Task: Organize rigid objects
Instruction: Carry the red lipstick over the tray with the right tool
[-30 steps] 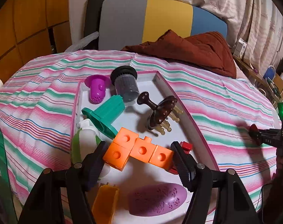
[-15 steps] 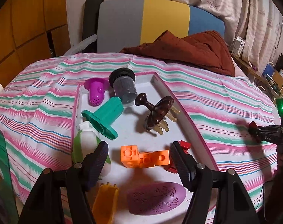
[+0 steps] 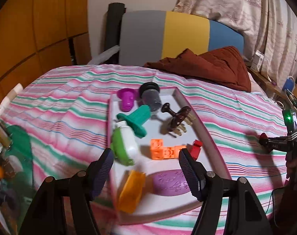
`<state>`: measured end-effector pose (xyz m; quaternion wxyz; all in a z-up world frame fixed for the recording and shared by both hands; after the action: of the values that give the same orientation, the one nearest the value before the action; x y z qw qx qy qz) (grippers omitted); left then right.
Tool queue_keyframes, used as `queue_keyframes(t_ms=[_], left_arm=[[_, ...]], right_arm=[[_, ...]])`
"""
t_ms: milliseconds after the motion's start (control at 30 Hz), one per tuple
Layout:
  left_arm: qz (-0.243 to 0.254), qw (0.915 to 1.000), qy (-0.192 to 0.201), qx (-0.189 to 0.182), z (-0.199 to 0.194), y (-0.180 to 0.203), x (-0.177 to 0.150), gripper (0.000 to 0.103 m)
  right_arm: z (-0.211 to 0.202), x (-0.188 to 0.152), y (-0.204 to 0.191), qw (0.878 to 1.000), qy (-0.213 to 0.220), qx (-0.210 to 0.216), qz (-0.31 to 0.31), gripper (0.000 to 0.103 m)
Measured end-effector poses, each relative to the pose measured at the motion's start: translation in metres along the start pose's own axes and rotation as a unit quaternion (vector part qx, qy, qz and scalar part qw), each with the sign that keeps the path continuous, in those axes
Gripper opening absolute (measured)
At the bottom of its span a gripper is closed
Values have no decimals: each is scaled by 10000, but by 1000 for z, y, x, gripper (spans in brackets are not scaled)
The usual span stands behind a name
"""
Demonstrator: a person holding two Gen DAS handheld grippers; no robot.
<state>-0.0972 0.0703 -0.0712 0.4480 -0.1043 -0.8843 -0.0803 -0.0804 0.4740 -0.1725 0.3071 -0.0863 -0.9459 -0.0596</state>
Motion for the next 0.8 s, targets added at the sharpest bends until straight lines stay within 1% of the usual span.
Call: queue_keyframes(t_ms=[200,367,467,800], left_arm=[[-129,9999,-16,57,-8,-15,-7,70],[-265,9996,-24,64,-10,-24,-11,70],[-319,9995,-36,47,-10,-28,-15,70],[-469,9988,-100,67,-10,-42,-22,70]], right_arm=[[-4,-2,-2,9997,-69,-37,244,25],[-13,-8,-14,9987,-64,96,506,25],[-17,-11,-27,9980,-40,232,589,25],[-29,-15,-80,9961,124,661,579,25]])
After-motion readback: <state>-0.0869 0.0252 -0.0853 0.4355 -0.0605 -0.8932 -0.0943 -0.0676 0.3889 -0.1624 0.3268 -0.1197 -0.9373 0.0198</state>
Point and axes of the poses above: each gripper's, at about its wrist camera, not at the fingertips, and z roughly the way its jaws point, y to its right, x to its top, the point moved 7 cm from there along z, roughly the way its jaws point, and after that the axes turned 10 degrees about y, right-handed, at the moved point
